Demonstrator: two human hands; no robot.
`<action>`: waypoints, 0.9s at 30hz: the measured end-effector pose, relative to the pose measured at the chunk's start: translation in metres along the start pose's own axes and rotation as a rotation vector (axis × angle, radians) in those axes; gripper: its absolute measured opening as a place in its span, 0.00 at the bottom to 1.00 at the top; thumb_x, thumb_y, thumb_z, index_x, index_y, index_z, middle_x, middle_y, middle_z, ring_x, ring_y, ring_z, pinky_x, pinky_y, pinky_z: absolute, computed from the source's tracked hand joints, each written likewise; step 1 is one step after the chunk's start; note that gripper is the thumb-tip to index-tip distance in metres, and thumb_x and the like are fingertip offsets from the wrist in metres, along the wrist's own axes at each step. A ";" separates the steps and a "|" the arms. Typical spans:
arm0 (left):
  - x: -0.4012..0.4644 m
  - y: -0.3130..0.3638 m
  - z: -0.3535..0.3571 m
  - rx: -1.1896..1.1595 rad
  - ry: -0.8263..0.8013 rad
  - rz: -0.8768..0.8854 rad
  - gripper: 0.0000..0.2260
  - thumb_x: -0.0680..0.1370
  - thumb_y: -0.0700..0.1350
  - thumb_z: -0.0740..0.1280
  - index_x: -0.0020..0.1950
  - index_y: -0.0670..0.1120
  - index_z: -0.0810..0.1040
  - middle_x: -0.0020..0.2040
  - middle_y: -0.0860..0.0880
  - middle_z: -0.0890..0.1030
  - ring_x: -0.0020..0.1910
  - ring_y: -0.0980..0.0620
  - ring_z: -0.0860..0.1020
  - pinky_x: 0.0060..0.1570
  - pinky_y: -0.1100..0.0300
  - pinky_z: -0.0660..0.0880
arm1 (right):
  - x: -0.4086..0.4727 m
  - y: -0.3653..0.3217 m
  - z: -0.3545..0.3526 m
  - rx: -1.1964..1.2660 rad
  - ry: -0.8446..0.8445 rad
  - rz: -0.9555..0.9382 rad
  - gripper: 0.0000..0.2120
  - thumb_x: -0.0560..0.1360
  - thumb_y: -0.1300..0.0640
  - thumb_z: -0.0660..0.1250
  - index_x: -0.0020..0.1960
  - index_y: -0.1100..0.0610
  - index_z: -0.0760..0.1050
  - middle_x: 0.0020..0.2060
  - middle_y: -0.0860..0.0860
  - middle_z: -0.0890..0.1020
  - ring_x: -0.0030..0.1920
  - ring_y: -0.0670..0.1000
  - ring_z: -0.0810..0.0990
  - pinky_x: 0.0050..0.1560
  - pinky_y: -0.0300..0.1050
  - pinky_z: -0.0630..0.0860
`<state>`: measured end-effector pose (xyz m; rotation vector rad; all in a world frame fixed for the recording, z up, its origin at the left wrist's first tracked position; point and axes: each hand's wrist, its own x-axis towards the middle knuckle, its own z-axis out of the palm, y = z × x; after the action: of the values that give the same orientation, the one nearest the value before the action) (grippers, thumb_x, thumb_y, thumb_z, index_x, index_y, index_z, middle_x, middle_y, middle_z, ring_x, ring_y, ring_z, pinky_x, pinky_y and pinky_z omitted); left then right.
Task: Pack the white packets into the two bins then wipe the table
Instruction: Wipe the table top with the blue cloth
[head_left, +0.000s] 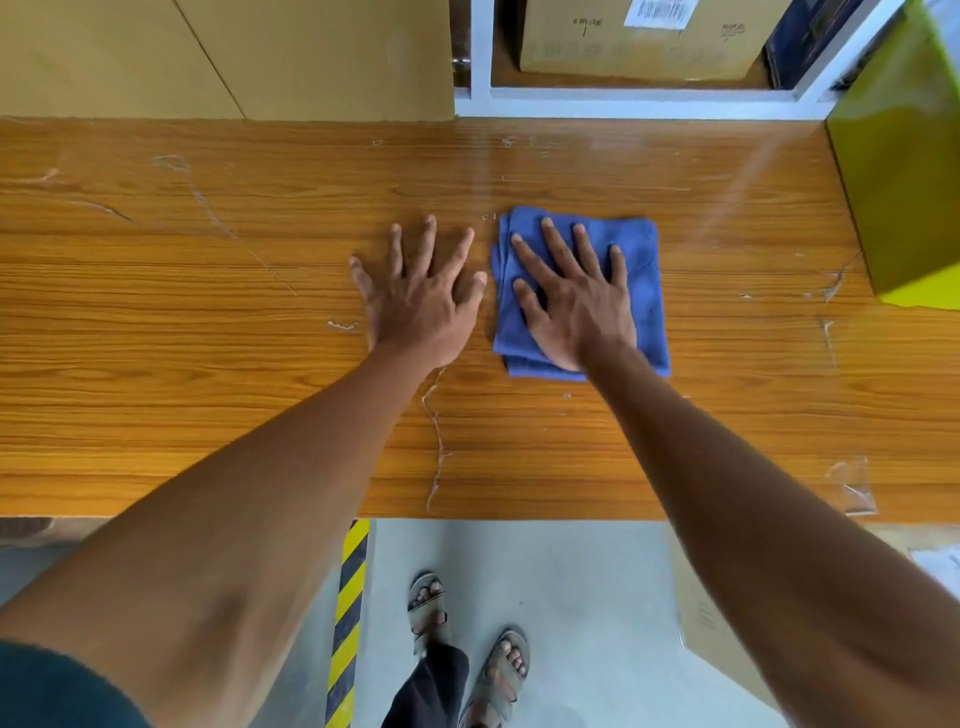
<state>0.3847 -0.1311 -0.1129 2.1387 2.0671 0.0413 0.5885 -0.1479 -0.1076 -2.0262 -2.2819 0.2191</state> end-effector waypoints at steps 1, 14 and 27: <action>0.004 0.000 0.001 -0.003 0.001 0.001 0.28 0.82 0.70 0.37 0.84 0.69 0.43 0.87 0.55 0.42 0.86 0.42 0.41 0.75 0.23 0.42 | 0.020 0.003 -0.001 -0.003 -0.001 0.001 0.29 0.85 0.34 0.41 0.85 0.38 0.49 0.86 0.45 0.48 0.85 0.55 0.46 0.81 0.69 0.43; 0.009 0.002 0.000 0.004 0.006 0.008 0.27 0.84 0.68 0.38 0.84 0.69 0.44 0.87 0.55 0.42 0.86 0.41 0.41 0.75 0.23 0.43 | -0.047 -0.011 0.004 0.010 -0.043 -0.010 0.27 0.86 0.37 0.42 0.85 0.36 0.45 0.86 0.43 0.48 0.85 0.56 0.45 0.77 0.77 0.44; 0.011 -0.001 0.004 0.009 0.041 0.020 0.26 0.84 0.67 0.37 0.84 0.68 0.44 0.87 0.54 0.44 0.86 0.40 0.42 0.76 0.23 0.44 | 0.016 0.001 -0.001 0.002 -0.044 0.043 0.29 0.85 0.35 0.40 0.85 0.36 0.43 0.86 0.44 0.47 0.85 0.56 0.44 0.76 0.79 0.42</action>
<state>0.3843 -0.1207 -0.1178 2.1821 2.0716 0.0799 0.5874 -0.1321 -0.1072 -2.0913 -2.2644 0.2711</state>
